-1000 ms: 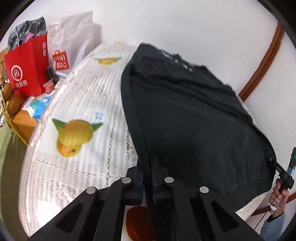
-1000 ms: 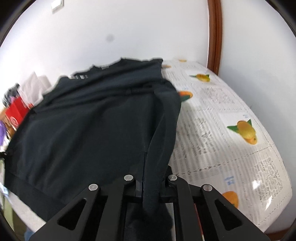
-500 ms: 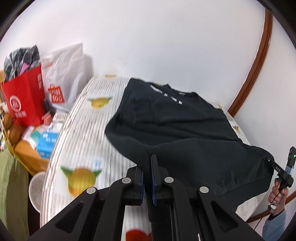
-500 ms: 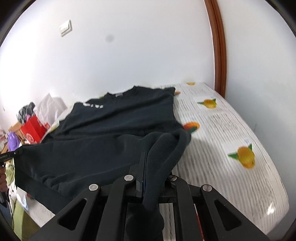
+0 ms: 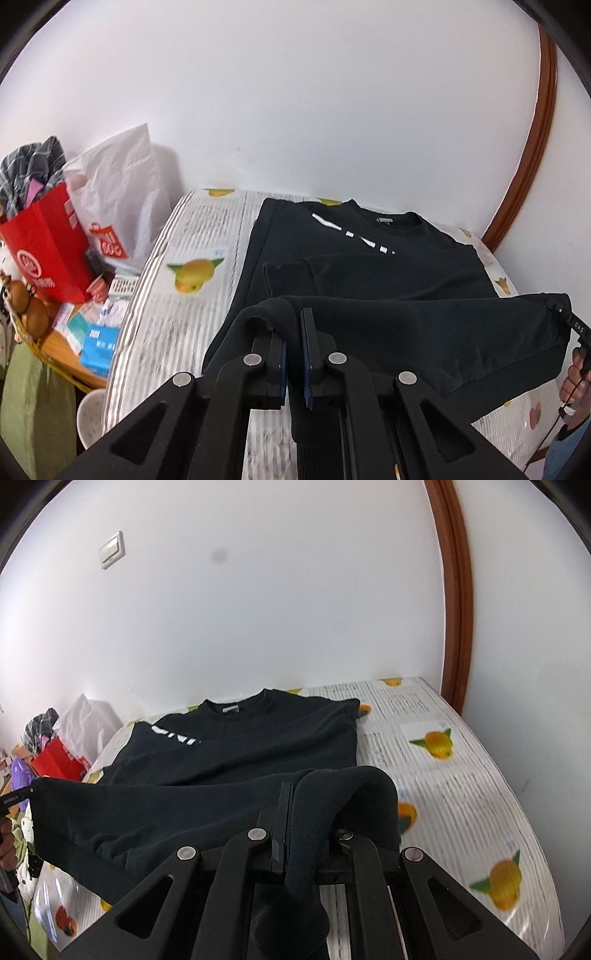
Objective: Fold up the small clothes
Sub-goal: 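Fold the held side inward over the body with the right gripper while the left holds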
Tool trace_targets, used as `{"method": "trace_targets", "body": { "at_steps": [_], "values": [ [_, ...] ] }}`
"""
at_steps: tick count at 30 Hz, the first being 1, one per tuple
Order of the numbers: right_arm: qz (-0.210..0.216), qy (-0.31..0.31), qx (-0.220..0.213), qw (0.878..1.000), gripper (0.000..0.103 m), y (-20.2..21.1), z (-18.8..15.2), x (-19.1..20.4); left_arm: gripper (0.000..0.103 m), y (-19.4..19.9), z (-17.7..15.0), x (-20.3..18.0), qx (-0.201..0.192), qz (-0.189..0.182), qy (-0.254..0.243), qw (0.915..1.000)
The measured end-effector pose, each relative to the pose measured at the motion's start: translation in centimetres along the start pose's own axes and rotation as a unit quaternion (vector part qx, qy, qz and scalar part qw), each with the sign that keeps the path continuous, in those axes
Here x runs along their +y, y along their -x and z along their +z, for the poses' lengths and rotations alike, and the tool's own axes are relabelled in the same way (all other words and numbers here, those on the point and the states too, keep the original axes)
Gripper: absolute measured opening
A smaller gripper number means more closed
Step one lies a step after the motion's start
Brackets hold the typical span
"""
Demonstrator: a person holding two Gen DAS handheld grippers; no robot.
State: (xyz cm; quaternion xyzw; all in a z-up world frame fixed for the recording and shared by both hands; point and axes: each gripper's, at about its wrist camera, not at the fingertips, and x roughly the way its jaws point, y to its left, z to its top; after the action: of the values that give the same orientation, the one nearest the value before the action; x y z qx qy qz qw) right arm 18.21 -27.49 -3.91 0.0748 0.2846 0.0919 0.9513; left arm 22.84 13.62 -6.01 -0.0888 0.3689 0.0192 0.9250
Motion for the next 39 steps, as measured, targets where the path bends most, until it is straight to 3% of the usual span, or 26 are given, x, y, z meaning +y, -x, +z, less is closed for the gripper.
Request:
{"method": "trace_targets", "body": {
  "at_steps": [14,20,26,30,33,35,39],
  "values": [
    [0.022,-0.045,0.038,0.998,0.007,-9.7,4.0,-2.0,0.007,-9.1,3.6,0.6,0.031,0.026,-0.004,0.9992],
    [0.001,-0.055,0.074,0.996,0.007,-14.5,3.4,-3.5,0.007,-12.9,3.0,1.2,0.057,0.036,0.001,0.9977],
    [-0.02,-0.059,0.104,0.993,0.009,-17.4,2.3,-4.3,0.01,-14.2,2.5,1.3,0.069,0.041,-0.002,0.9968],
    [-0.021,-0.051,0.108,0.993,0.026,-16.4,2.2,-4.4,0.012,-13.5,2.3,0.7,0.065,0.043,-0.027,0.9966],
    [-0.02,-0.013,0.106,0.994,0.044,-13.9,1.7,-4.1,0.026,-12.0,1.7,1.0,0.065,0.034,-0.025,0.997],
    [-0.006,0.003,0.097,0.995,0.044,-11.8,1.2,-4.4,0.036,-11.0,1.2,1.7,0.063,0.022,-0.013,0.9977],
    [-0.023,0.018,0.053,0.998,0.045,-7.6,-0.2,-6.0,0.039,-8.4,-0.9,3.5,0.059,0.006,0.005,0.9982]
  ]
}}
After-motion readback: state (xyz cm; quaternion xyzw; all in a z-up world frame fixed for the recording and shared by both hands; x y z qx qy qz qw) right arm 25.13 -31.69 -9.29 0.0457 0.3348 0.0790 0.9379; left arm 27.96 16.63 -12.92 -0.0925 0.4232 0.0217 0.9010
